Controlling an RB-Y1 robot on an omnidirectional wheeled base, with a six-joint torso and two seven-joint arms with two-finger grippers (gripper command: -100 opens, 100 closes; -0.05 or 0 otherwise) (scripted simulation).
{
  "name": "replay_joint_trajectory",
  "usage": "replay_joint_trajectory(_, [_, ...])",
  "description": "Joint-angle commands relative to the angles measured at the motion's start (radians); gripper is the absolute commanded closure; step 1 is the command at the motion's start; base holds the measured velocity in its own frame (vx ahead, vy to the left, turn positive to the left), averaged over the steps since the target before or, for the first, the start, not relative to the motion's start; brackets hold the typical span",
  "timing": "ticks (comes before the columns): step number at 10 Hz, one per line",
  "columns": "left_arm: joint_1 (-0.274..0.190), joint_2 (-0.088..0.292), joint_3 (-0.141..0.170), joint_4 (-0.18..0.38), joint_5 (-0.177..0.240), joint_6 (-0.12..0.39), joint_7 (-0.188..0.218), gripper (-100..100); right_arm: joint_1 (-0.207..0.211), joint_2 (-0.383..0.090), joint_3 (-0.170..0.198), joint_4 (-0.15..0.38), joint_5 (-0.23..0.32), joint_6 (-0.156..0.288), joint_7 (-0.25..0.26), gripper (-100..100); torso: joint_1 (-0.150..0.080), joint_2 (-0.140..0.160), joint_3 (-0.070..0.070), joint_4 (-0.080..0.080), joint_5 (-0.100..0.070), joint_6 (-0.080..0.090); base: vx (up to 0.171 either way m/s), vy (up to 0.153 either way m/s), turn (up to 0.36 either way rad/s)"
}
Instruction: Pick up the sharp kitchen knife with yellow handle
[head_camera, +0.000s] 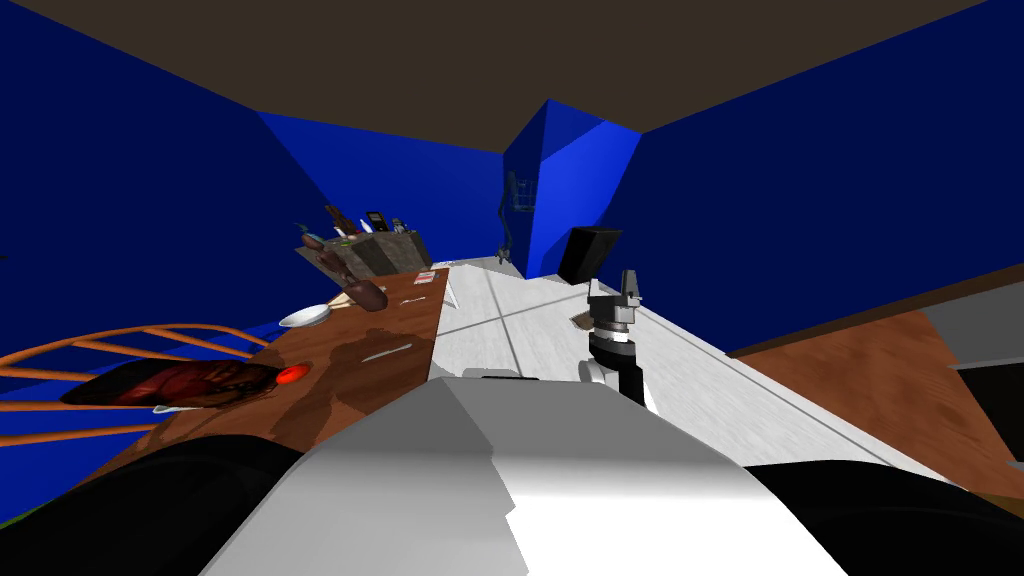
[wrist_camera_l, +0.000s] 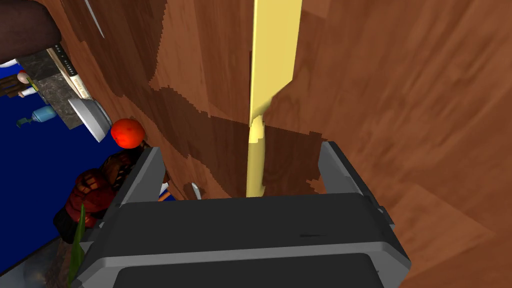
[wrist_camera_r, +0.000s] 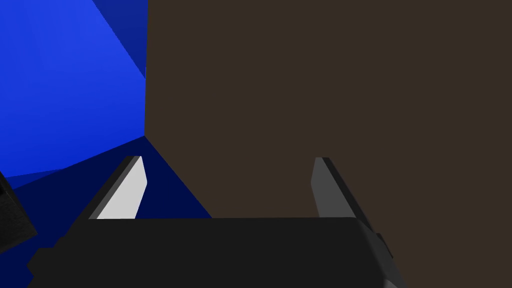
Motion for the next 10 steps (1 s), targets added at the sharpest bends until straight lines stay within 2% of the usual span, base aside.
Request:
replay_joint_trajectory(1, [0.0,0.0,0.0,0.0,0.0,0.0,0.0,-100,0.0,0.0,0.0,0.0,0.0,0.0,0.0,0,0.0,0.0,0.0,0.0,0.0,0.0,0.012,0.018,-0.011])
replay_joint_trajectory(2, [0.0,-0.001,-0.001,0.003,0.0,-0.001,0.0,0,0.0,0.0,0.0,0.0,0.0,0.0,0.0,0,-0.001,0.001,0.001,0.0,0.0,0.0,0.0,0.0,0.0])
replay_joint_trajectory(3, [-0.029,-0.009,-0.008,0.015,0.008,0.015,-0.02,-100,0.0,0.0,0.0,0.0,0.0,0.0,0.0,0,-0.002,0.002,0.001,0.0,-0.001,0.0,0.0,0.05,-0.019])
replay_joint_trajectory(4, [-0.048,-0.015,-0.013,0.024,0.013,0.025,-0.033,-100,0.0,0.0,0.0,0.0,0.0,0.0,0.0,0,0.001,0.002,0.001,0.001,0.0,0.0,0.011,0.096,-0.029])
replay_joint_trajectory(5, [-0.047,-0.007,-0.009,0.044,0.01,0.002,-0.026,-100,0.0,0.0,0.0,0.0,0.0,0.0,0.0,0,0.003,0.002,0.001,0.001,0.001,0.0,0.008,0.046,-0.015])
replay_joint_trajectory(6, [-0.049,-0.008,-0.01,0.045,0.01,0.005,-0.029,100,0.0,0.0,0.0,0.0,0.0,0.0,0.0,0,0.001,0.002,0.001,0.0,0.0,0.0,0.001,0.008,-0.001])
replay_joint_trajectory(10, [-0.049,-0.007,-0.01,0.045,0.01,0.005,-0.029,100,0.0,0.0,0.0,0.0,0.0,0.0,0.0,0,-0.003,0.002,0.001,0.001,0.0,0.0,0.0,0.001,-0.003])
